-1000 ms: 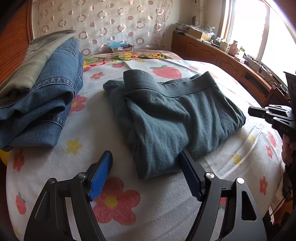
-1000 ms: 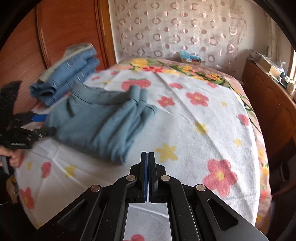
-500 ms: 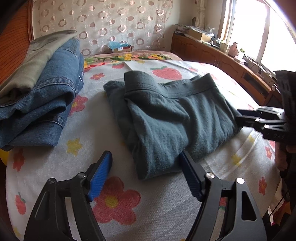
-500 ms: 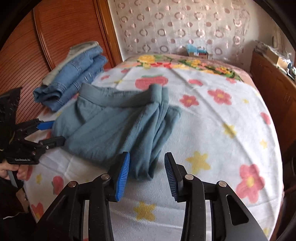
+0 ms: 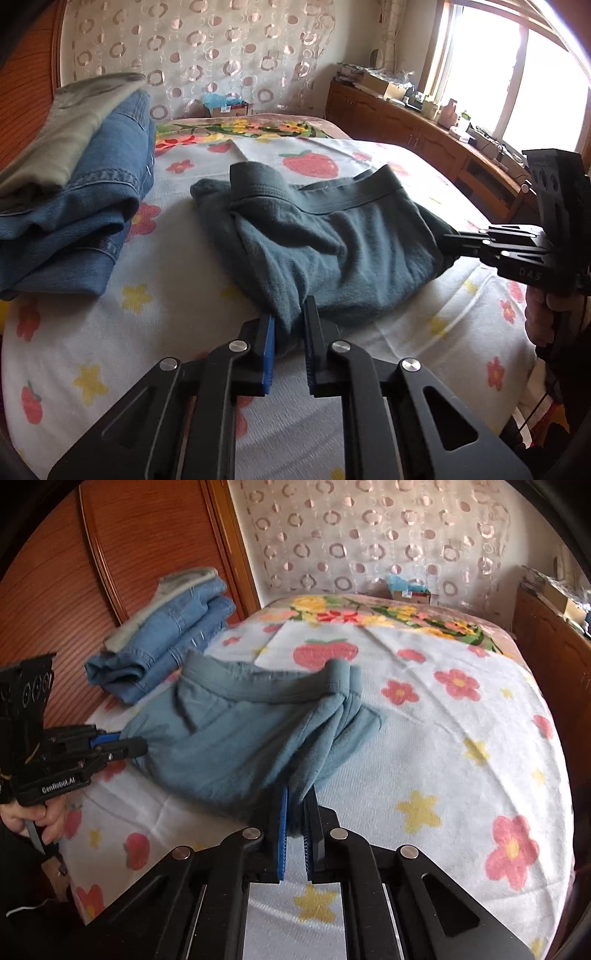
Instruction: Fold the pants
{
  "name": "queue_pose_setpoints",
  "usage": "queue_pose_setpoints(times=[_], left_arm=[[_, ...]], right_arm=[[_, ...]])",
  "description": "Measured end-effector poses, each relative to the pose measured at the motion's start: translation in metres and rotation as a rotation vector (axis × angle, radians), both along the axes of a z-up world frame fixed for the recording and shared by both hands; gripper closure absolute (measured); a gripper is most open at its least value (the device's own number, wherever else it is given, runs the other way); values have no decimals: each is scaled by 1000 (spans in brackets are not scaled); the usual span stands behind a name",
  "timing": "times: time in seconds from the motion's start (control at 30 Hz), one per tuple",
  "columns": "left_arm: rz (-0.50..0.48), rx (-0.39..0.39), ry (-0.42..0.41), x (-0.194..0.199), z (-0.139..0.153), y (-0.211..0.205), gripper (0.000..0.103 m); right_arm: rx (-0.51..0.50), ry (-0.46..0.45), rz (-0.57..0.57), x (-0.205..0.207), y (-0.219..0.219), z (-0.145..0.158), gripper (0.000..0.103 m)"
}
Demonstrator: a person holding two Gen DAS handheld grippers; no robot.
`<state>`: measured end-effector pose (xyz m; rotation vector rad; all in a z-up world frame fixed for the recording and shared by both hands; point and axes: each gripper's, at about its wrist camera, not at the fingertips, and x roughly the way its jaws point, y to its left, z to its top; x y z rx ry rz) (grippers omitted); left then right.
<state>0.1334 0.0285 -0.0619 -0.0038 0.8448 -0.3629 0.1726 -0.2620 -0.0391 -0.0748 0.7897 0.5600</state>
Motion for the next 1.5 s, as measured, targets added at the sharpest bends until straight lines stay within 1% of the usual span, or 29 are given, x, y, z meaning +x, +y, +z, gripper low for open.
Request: queue_pose_setpoints(times=[0.13, 0.3, 0.5, 0.6, 0.67, 0.77, 0.9, 0.97, 1.0, 1.03, 1.07, 1.1, 1.23, 1.3, 1.4, 1.5], left_arm=[[-11, -14, -17, -22, 12, 0, 89], [-14, -30, -16, -50, 15, -3, 89], [-24, -11, -16, -74, 16, -5, 89], [-19, 19, -6, -74, 15, -9, 89], [-13, 48, -10, -73, 17, -10, 86], [-1, 66, -21, -70, 21, -10, 76], [4, 62, -42, -69, 24, -6, 54], [7, 74, -45, -65, 24, -7, 53], [11, 84, -47, -62, 24, -8, 47], [16, 84, -50, -59, 24, -8, 33], [16, 75, -51, -56, 24, -8, 27], [14, 67, -53, -52, 24, -8, 24], [25, 82, -58, -38, 24, -11, 24], [18, 79, -55, -32, 23, -13, 24], [11, 69, -60, -22, 23, -15, 24], [15, 73, -48, -9, 18, -15, 32]], right_arm=[[16, -22, 25, -22, -6, 10, 96], [-2, -21, 44, -58, -15, 8, 96], [21, -17, 45, -94, -32, 12, 96], [22, -3, 33, -98, -34, 10, 96], [19, 6, 34, -100, -31, 11, 96], [22, -2, 25, -102, -31, 16, 96], [22, -22, 0, -107, -34, 22, 96], [20, -39, -7, -109, -36, 25, 94], [22, -46, -10, -109, -36, 26, 93], [19, -53, -17, -108, -37, 28, 93], [16, -56, -23, -107, -37, 28, 91], [13, -58, -27, -106, -37, 28, 88], [3, -72, -22, -97, -29, 27, 82], [2, -72, -17, -89, -25, 25, 74], [-4, -71, -22, -73, -19, 19, 72], [-6, -55, -29, -54, -13, 14, 72]])
